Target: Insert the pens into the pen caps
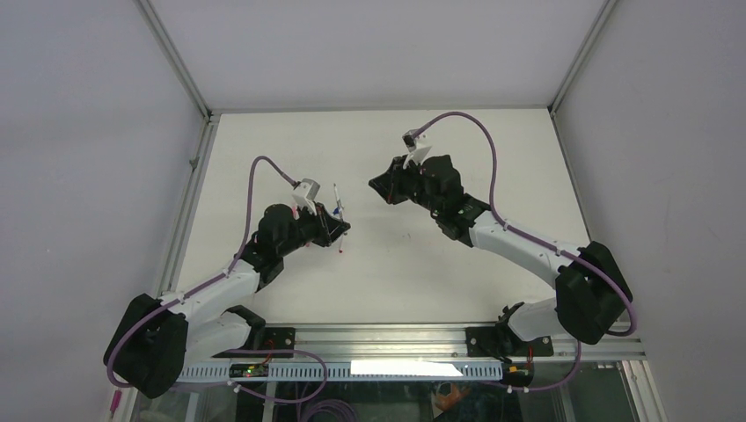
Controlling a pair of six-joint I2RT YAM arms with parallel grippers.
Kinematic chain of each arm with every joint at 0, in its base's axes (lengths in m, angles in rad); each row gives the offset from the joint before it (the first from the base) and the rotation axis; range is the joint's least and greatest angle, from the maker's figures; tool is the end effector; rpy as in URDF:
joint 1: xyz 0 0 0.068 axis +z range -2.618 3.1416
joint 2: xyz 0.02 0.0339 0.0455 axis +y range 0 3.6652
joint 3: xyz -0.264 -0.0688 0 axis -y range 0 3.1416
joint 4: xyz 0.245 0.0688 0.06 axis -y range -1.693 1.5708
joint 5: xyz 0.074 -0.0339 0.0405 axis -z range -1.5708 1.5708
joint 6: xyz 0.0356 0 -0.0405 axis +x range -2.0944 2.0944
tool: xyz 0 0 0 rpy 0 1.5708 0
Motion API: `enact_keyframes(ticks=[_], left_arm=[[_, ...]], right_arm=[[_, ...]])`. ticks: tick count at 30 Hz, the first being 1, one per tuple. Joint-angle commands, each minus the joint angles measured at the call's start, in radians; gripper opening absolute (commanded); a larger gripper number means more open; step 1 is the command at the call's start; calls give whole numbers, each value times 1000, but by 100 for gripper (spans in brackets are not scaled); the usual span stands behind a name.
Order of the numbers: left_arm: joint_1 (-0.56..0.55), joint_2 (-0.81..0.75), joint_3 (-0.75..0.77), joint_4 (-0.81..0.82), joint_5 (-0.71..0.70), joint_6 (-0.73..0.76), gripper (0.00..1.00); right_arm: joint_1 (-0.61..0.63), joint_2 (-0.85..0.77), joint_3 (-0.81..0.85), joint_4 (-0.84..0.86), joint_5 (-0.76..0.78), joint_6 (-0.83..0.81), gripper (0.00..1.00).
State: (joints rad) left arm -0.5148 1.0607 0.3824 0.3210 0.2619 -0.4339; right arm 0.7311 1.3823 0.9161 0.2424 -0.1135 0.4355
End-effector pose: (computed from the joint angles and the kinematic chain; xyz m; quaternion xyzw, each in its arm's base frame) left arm 0.1879 -0.1169 0.1990 0.1073 0.8108 -0.3536 0.4539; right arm 0.2378 0.2187 0.2920 -0.1499 0.7667 0.3800 0.4953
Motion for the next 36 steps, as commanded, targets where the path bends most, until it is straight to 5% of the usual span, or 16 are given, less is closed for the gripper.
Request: enact_keyframes(ticks=[1, 7, 13, 21, 27, 36], left_arm=[[13, -18, -2, 25, 3, 7, 0], [-2, 141, 138, -183, 33, 85, 0], [-100, 354, 348, -477, -223, 129, 0], [-99, 310, 490, -770, -491, 133, 0], [-99, 384, 592, -985, -543, 150, 0], [-62, 432, 589, -1060, -531, 130, 0]], right_arm=[[5, -1, 52, 13, -1, -21, 5], [5, -4, 45, 5, 2, -26, 6], [1, -39, 12, -11, 15, -41, 6], [-25, -96, -49, -35, 9, -58, 8], [-33, -93, -79, 1, -20, -46, 8], [-43, -129, -131, 22, -48, -41, 9]])
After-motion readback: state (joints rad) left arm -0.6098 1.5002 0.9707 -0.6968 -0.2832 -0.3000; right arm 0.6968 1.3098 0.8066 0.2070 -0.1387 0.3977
